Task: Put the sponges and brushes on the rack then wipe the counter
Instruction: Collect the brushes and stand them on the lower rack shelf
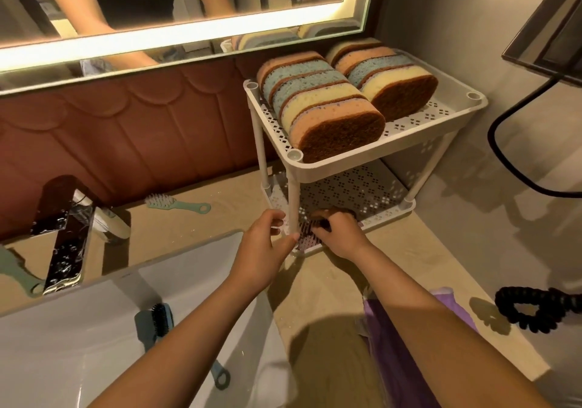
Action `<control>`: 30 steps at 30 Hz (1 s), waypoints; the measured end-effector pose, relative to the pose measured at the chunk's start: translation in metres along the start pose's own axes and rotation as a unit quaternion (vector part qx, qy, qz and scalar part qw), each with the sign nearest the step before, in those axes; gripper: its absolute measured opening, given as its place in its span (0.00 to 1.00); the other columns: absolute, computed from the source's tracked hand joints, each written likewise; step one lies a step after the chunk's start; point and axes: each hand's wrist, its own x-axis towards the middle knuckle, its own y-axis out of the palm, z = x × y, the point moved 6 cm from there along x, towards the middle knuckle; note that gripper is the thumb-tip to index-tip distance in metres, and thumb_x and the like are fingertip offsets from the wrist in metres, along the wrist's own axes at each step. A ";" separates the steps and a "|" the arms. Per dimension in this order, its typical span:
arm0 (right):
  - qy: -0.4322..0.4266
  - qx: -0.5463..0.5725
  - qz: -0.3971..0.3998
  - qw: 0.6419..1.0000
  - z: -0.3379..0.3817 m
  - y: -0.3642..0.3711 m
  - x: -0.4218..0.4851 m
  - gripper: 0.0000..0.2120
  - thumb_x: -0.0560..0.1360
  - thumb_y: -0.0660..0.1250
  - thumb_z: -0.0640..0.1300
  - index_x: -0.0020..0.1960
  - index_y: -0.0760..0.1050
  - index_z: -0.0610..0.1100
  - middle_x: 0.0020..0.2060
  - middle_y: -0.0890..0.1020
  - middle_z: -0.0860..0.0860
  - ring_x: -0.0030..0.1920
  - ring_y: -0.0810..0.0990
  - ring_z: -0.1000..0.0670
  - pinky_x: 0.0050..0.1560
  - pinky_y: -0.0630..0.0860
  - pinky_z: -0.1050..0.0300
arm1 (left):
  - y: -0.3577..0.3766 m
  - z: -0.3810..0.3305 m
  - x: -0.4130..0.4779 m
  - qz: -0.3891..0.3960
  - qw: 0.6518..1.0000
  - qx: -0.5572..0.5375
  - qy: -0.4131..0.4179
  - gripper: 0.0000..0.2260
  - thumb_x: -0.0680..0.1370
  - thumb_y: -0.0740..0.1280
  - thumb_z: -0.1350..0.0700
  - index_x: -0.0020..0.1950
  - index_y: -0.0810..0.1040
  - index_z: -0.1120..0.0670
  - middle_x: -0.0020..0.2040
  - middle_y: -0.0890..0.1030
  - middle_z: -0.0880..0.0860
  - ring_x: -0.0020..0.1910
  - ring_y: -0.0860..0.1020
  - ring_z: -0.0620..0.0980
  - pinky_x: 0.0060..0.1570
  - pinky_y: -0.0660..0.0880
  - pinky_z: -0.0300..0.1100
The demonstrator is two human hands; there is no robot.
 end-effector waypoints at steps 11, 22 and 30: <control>-0.083 0.076 0.061 0.992 0.071 0.005 -0.100 0.05 0.75 0.66 0.46 0.48 0.79 0.47 0.41 0.82 0.52 0.43 0.80 0.50 0.47 0.78 0.48 | -0.044 0.060 -0.082 0.199 0.977 0.000 -0.076 0.09 0.79 0.62 0.51 0.55 0.76 0.52 0.51 0.80 0.52 0.51 0.78 0.49 0.55 0.74 0.43; -0.120 0.006 0.201 0.972 0.136 0.118 -0.155 0.10 0.76 0.62 0.48 0.56 0.77 0.49 0.48 0.82 0.53 0.47 0.79 0.52 0.51 0.77 0.52 | -0.103 0.172 -0.184 0.172 0.963 0.005 -0.209 0.10 0.79 0.61 0.51 0.55 0.76 0.54 0.48 0.79 0.50 0.50 0.77 0.51 0.52 0.72 0.41; -0.084 -0.070 0.247 0.963 0.161 0.186 -0.148 0.08 0.75 0.63 0.46 0.52 0.77 0.48 0.47 0.82 0.51 0.46 0.79 0.49 0.48 0.77 0.50 | -0.125 0.252 -0.218 0.124 0.947 -0.007 -0.297 0.07 0.79 0.62 0.52 0.47 0.74 0.54 0.43 0.76 0.49 0.44 0.74 0.48 0.44 0.68 0.39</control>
